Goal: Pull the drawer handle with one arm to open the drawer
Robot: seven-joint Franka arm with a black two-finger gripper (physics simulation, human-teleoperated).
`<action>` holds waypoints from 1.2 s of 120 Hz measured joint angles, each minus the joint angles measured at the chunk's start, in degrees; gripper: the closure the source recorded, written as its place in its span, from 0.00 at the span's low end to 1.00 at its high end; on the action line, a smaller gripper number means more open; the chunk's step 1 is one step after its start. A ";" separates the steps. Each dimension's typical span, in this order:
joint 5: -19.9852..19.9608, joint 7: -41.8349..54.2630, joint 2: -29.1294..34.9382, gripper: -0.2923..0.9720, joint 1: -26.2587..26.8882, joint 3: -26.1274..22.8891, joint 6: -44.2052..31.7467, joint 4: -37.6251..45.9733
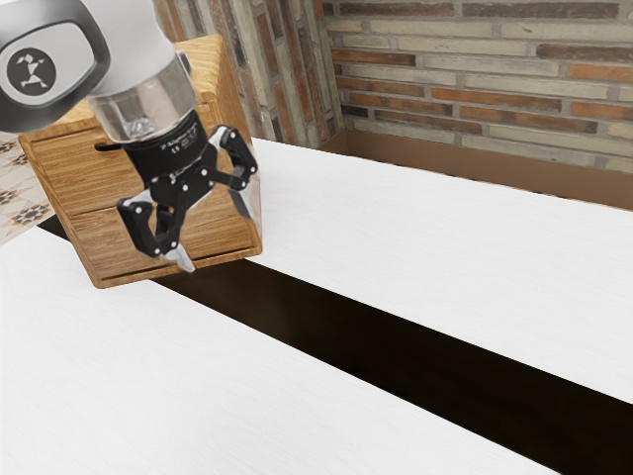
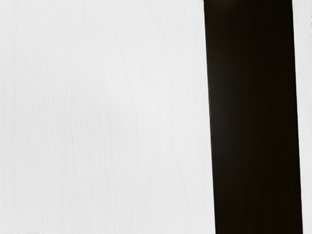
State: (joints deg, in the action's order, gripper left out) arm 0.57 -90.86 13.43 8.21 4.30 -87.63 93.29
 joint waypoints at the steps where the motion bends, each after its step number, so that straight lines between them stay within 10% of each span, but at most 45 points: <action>1: 0.00 -0.10 0.03 0.23 -0.01 0.01 -0.04 0.08; 54: 1.34 -3.44 4.40 0.23 -19.89 3.28 -2.80 3.95; 144: 2.84 -5.25 -5.31 0.23 -11.76 17.56 -27.84 0.83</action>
State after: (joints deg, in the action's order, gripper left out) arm 3.40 -96.11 8.13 -3.55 21.86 -115.47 94.12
